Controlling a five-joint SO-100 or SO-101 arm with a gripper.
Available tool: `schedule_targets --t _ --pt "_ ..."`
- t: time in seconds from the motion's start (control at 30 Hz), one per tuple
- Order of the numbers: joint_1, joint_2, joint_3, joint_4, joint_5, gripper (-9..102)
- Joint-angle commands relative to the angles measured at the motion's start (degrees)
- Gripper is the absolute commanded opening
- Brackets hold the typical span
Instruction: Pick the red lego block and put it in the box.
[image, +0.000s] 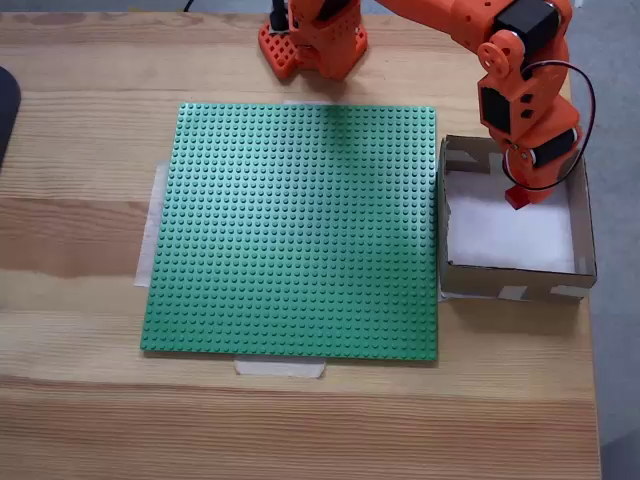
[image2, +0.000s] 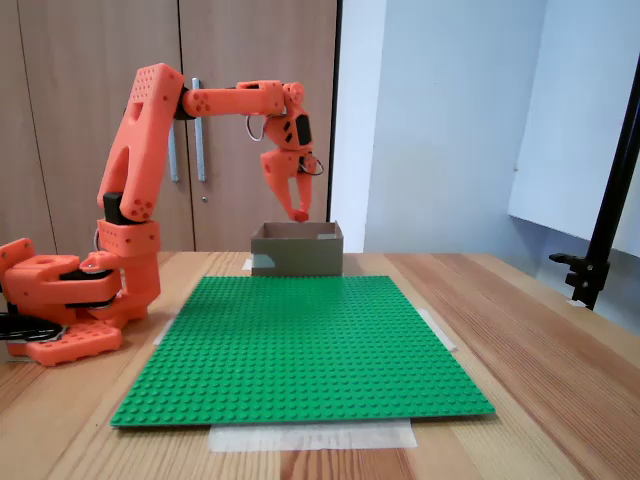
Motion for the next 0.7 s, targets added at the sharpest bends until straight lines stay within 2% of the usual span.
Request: schedule_targets --t 0.0,0.67 --pt "-0.3 1.1 -1.8 0.4 0.7 10" --pt "0.4 2.5 -1.0 0.1 0.5 15"
